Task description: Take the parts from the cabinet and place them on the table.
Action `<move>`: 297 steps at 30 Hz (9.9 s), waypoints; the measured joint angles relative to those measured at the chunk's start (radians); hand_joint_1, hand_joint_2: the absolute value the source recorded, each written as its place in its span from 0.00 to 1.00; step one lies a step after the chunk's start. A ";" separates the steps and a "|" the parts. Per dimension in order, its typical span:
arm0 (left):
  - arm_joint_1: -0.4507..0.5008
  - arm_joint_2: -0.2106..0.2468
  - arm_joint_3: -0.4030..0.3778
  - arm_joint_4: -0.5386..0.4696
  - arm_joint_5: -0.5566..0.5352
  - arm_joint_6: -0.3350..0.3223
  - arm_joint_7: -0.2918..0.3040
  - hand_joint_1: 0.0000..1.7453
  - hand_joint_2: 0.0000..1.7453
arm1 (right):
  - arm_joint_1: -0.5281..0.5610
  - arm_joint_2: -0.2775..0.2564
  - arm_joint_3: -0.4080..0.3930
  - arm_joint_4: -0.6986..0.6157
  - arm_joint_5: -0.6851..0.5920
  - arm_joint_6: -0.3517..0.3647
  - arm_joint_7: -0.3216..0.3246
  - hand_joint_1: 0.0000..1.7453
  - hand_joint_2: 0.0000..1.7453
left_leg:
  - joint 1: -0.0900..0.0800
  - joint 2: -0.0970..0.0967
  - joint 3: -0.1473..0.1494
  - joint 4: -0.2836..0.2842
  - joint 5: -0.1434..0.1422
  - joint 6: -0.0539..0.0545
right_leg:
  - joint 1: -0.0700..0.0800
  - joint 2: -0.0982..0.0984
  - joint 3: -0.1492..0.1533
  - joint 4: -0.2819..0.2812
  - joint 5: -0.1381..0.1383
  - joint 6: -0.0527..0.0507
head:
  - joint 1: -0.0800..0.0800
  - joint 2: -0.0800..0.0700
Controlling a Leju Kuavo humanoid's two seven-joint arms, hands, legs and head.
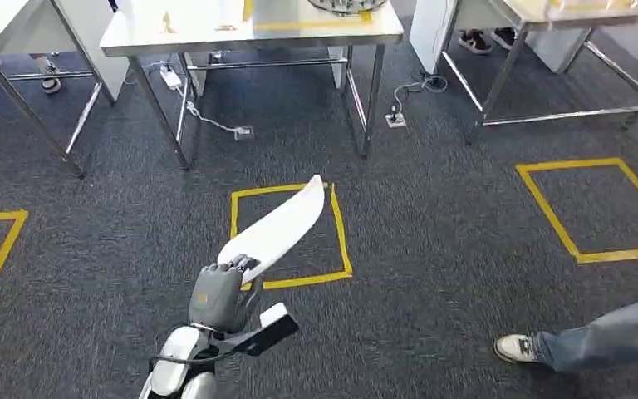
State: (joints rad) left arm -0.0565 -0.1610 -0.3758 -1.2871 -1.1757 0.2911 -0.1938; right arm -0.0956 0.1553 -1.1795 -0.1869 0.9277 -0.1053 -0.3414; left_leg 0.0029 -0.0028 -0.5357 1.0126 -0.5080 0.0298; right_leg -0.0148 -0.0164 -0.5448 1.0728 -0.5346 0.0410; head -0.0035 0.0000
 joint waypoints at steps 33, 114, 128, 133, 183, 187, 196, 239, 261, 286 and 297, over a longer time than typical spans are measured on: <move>-0.017 0.015 0.007 -0.076 -0.026 0.035 0.014 1.00 1.00 | 0.000 0.001 0.022 0.000 0.027 0.024 -0.021 0.00 1.00 | -0.001 -0.004 -0.061 0.024 0.039 0.006 | 0.004 0.016 -0.098 0.192 -0.060 -0.005 | 0.006 0.000; -0.242 0.027 0.237 0.069 -0.045 0.074 0.015 1.00 1.00 | -0.018 -0.006 0.075 -0.001 0.087 0.075 0.002 0.00 1.00 | 0.006 -0.004 -0.140 0.199 -0.107 -0.050 | 0.015 0.033 0.007 -0.049 0.033 -0.065 | 0.003 0.000; -0.236 0.023 0.191 0.088 -0.027 0.066 0.030 1.00 1.00 | -0.027 -0.011 0.079 -0.003 0.073 0.077 -0.007 0.00 1.00 | 0.008 -0.006 -0.027 0.031 0.004 0.002 | 0.004 0.024 -0.179 0.206 -0.083 -0.001 | 0.011 0.000; -0.206 0.047 0.193 0.072 0.003 0.108 0.040 1.00 1.00 | -0.025 -0.015 0.079 -0.003 0.073 0.074 0.036 0.00 1.00 | 0.003 -0.006 0.033 0.023 -0.056 -0.021 | 0.014 0.016 -0.140 -0.033 0.118 -0.025 | 0.013 0.000; -0.211 0.116 0.293 0.026 0.036 0.126 0.003 1.00 1.00 | -0.012 0.026 0.093 -0.004 0.063 0.071 0.020 0.00 1.00 | 0.008 -0.005 -0.092 0.013 0.079 -0.018 | 0.017 0.030 -0.007 -0.028 0.001 -0.032 | -0.003 0.000; -0.208 0.113 0.293 0.023 0.033 0.124 0.003 1.00 1.00 | -0.014 0.027 0.093 -0.003 0.064 0.076 0.031 0.00 1.00 | 0.010 -0.003 -0.087 0.012 0.069 -0.007 | 0.005 0.025 -0.160 0.240 -0.104 -0.014 | 0.007 0.000; -0.207 0.113 0.293 0.031 0.034 0.116 -0.002 1.00 1.00 | -0.014 0.028 0.093 -0.004 0.065 0.086 0.030 0.00 1.00 | 0.009 -0.006 -0.068 0.012 0.053 -0.048 | 0.010 0.022 -0.058 -0.043 0.062 -0.035 | 0.011 0.000; -0.715 0.082 0.292 0.756 0.052 0.065 0.052 1.00 1.00 | -0.045 0.051 0.118 -0.004 0.110 0.101 0.047 0.00 1.00 | 0.020 -0.010 -0.067 0.030 0.043 -0.057 | 0.006 0.024 -0.049 -0.039 0.062 -0.027 | 0.004 0.000; -0.778 0.072 0.293 0.945 0.034 0.177 0.179 1.00 1.00 | -0.043 0.051 0.118 -0.003 0.106 0.094 0.036 0.00 1.00 | 0.020 -0.010 -0.067 0.030 0.043 -0.057 | 0.006 0.024 -0.049 -0.039 0.062 -0.027 | 0.004 0.000; -0.764 0.093 0.304 0.986 0.027 0.177 0.175 1.00 1.00 | -0.037 0.055 0.118 -0.003 0.114 0.102 0.034 0.00 1.00 | 0.020 -0.010 -0.068 0.030 0.043 -0.057 | 0.006 0.024 -0.049 -0.039 0.062 -0.027 | 0.004 0.000; -0.763 0.100 0.319 0.986 0.027 0.151 0.123 0.00 0.00 | -0.037 0.058 0.122 -0.004 0.117 0.111 0.030 0.00 0.00 | 0.020 -0.010 -0.067 0.030 0.043 -0.057 | 0.006 0.024 -0.049 -0.039 0.062 -0.027 | 0.004 0.000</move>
State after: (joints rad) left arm -0.8199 -0.0614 -0.0572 -0.3010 -1.1490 0.4421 -0.0706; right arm -0.1331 0.2129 -1.0578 -0.1907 1.0445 0.0053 -0.3113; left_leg 0.0232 -0.0125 -0.6032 1.0423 -0.4647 -0.0277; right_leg -0.0090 0.0076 -0.5934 1.0339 -0.4730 0.0138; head 0.0004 0.0000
